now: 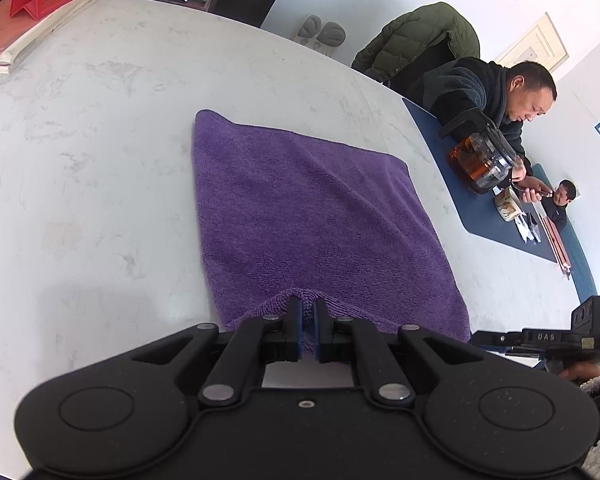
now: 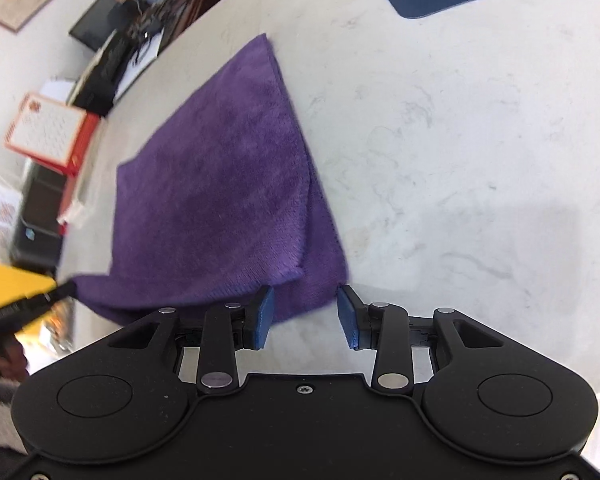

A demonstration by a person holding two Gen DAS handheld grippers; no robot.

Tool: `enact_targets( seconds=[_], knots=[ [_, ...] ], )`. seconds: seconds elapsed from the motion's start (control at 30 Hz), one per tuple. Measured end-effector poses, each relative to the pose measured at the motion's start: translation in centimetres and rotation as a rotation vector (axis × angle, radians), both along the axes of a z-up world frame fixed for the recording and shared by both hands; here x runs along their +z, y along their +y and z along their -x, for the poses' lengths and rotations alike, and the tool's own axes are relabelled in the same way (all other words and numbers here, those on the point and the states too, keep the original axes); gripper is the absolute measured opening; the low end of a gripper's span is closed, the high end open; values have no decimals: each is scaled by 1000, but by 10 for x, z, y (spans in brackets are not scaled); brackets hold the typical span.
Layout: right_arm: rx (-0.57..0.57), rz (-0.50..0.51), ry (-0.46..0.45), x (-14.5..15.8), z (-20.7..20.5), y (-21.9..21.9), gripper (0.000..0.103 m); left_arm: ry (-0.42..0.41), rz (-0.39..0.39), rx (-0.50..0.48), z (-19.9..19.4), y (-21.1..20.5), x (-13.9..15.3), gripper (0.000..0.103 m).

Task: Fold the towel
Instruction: 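Hold the towel edge with the left gripper while the right gripper pinches the folded corner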

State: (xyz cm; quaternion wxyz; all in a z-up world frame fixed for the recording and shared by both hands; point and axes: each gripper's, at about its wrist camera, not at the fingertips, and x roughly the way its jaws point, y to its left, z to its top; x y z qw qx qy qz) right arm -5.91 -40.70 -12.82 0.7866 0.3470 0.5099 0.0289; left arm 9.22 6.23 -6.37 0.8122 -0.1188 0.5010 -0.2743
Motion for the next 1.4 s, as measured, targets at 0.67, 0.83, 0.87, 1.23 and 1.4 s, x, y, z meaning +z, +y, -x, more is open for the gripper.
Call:
enact_targets(
  seconds=[0.67,0.83,0.87,1.23,1.4],
  knots=[
    [-74,143,-2,14,-1,-10,41,128,-70,-97,25,-5,-37,5],
    [59,200,-44,20,-9,15,41,142,-94,-101,29,-5,-44,5],
    [75,203,-50,19,-11,19,41,142,-103,-100,29,-5,-45,5],
    [155,217,-114,11,-28,36,41,165,-115,-106,30,-5,-50,6],
    [142,145,-121,9,-24,28,40,164,-120,-106,31,-6,-50,6]
  ],
)
